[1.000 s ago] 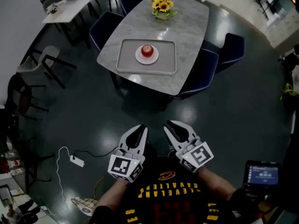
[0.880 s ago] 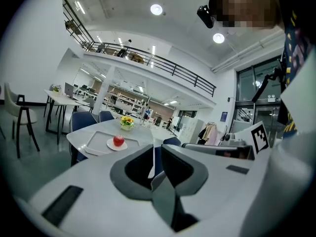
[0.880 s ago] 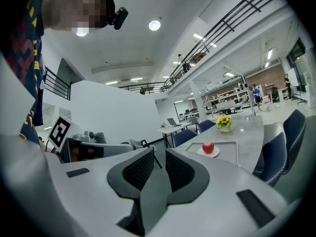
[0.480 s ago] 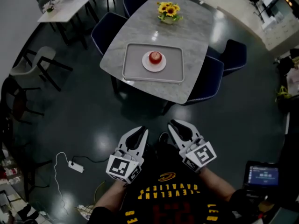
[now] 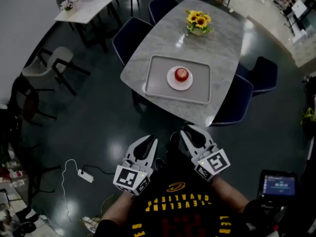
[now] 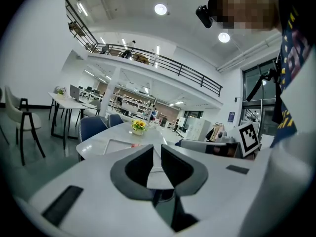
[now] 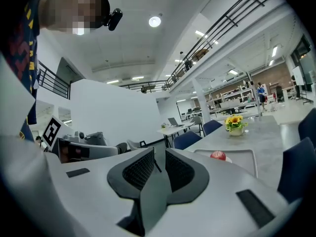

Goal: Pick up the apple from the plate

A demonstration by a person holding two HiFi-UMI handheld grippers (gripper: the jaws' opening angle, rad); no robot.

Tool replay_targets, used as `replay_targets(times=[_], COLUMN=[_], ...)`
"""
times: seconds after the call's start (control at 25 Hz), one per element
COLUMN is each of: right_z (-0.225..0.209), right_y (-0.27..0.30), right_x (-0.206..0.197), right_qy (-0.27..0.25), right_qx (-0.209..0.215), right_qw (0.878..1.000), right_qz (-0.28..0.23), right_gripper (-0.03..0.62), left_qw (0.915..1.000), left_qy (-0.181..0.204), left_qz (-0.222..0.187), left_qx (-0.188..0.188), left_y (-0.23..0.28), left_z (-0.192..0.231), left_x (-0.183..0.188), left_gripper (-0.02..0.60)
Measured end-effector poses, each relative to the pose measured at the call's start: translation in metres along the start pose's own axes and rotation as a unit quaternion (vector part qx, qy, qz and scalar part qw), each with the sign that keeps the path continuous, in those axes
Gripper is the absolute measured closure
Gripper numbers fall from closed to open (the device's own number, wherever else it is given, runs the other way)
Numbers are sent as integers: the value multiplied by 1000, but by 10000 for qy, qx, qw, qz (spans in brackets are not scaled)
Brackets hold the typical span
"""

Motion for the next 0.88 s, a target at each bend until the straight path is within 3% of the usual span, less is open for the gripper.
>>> replay_targets(times=[0.08, 0.2, 0.6, 0.88], right_z=[-11, -33, -122, -178], right_y=[13, 22, 37, 47], right_x=[11, 24, 53, 47], right_qy=[-30, -54, 160, 264], right_qx=[55, 63, 9, -126], right_qw=[10000, 9999, 9998, 9995], right_qz=[-55, -134, -87, 76], right_gripper=[536, 529, 505, 505], left_qw=[9998, 9995, 9987, 9979], left_qy=[18, 67, 212, 106], left_qz=[-69, -102, -27, 225], left_qx=[172, 298, 457, 591], left_y=[11, 32, 104, 147], left_z=[12, 19, 23, 44], left_x=[12, 25, 69, 80], left_gripper=[543, 491, 491, 491])
Point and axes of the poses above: the fingertips, and each gripper's own axes: y forward along the fingers, z to its left, x out of its top, the point moved 2 cm from there along -y, backward along the fingers, and after that the axes turned 14 degrees about z, right-handed, at the moved point
